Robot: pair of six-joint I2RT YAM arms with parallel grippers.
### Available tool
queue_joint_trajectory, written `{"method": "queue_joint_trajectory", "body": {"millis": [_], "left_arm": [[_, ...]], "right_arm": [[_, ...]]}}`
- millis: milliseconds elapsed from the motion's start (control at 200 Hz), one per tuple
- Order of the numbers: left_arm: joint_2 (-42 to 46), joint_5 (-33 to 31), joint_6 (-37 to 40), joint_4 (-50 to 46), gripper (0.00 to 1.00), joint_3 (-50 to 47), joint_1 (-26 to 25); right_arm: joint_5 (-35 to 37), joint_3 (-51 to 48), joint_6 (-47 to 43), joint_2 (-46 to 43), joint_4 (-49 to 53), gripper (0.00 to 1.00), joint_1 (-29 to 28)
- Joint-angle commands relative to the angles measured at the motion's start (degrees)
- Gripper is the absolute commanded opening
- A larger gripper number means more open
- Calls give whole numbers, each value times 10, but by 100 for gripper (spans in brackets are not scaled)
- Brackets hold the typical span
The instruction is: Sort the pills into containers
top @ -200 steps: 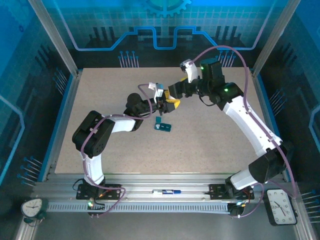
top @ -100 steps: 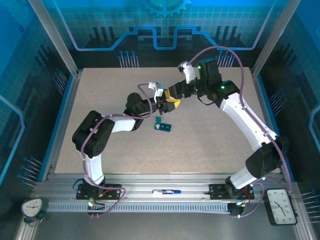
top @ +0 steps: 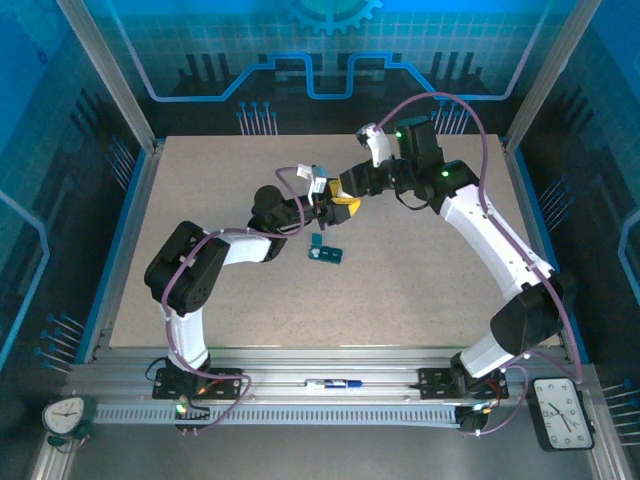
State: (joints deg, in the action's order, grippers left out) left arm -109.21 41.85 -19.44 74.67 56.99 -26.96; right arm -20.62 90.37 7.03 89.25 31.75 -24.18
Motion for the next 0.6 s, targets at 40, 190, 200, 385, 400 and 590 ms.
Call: {"method": "queue_joint_trajectory", "body": {"millis": [40, 190, 200, 385, 400, 590], "left_arm": [[2, 0, 0, 28, 0, 16, -2], [2, 0, 0, 28, 0, 16, -3], [2, -1, 0, 28, 0, 16, -3], [1, -2, -2, 28, 0, 19, -4], [0, -2, -1, 28, 0, 19, -3], [-2, -3, -1, 28, 0, 22, -4]], "right_arm": [[-12, 6, 4, 8, 5, 51, 8], [-13, -1, 10, 7, 1, 42, 8], [-13, -2, 10, 7, 1, 42, 8], [11, -42, 50, -10, -22, 32, -6], [19, -47, 56, -13, -25, 31, -8], [216, -128, 162, -70, -59, 27, -79]]}}
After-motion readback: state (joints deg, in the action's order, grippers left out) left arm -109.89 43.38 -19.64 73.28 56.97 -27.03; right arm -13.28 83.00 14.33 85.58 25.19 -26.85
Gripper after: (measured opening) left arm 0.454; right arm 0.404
